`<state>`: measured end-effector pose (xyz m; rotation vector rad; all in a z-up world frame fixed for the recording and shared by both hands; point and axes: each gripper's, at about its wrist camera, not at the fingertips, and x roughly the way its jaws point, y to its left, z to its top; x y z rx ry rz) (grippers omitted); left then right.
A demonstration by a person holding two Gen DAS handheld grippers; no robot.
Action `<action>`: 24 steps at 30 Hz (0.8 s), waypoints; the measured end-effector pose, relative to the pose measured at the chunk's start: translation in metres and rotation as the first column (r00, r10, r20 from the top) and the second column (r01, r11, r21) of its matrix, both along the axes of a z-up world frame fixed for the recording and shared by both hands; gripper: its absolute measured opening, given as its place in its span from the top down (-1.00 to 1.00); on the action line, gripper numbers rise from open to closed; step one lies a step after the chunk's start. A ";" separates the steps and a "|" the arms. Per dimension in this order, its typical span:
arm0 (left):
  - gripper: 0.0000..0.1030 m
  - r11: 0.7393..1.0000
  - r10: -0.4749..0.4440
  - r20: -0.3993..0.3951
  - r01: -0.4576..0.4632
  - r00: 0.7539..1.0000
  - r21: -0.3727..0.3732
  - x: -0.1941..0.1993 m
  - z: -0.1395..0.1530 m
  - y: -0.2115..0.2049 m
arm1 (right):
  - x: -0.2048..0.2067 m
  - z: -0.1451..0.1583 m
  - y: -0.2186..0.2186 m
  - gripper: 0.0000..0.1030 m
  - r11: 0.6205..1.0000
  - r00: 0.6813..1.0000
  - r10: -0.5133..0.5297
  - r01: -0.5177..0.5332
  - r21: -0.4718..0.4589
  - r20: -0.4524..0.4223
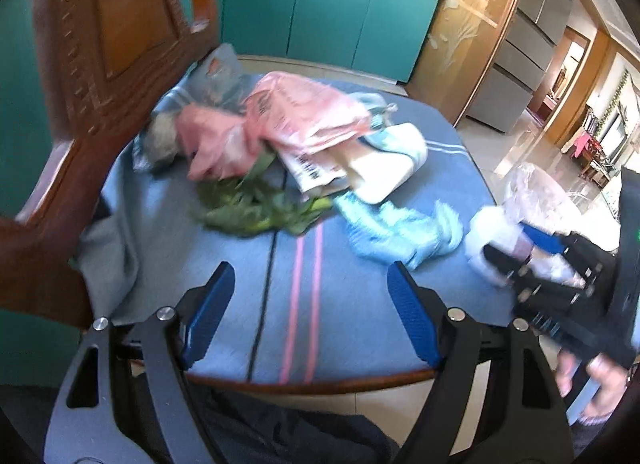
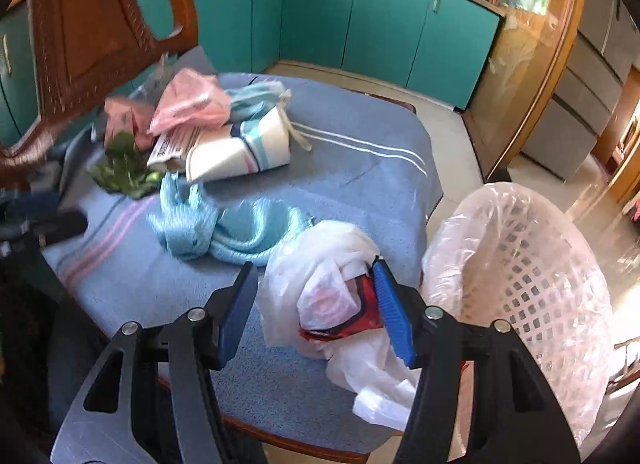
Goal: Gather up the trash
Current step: 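Lift the white bag with the right gripper while the left gripper grasps the blue cloth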
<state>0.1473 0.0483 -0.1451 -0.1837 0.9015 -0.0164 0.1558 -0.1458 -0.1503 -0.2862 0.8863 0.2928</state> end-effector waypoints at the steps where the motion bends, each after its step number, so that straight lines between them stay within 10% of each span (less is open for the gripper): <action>1: -0.54 1.000 -0.006 0.000 0.006 1.000 0.002 0.004 0.001 -0.004 | -0.001 -0.002 0.003 0.20 1.000 1.000 0.010 -0.010 -0.010 0.007; 6: -0.54 0.999 -0.032 -0.011 0.033 0.999 0.010 0.015 0.001 -0.018 | -0.001 0.008 -0.007 0.57 0.997 1.000 -0.009 0.007 0.072 0.029; 24: -0.67 0.985 -0.164 -0.112 0.169 0.980 0.037 0.061 -0.015 -0.099 | -0.016 0.055 -0.070 0.58 0.975 0.984 -0.138 0.114 0.192 0.113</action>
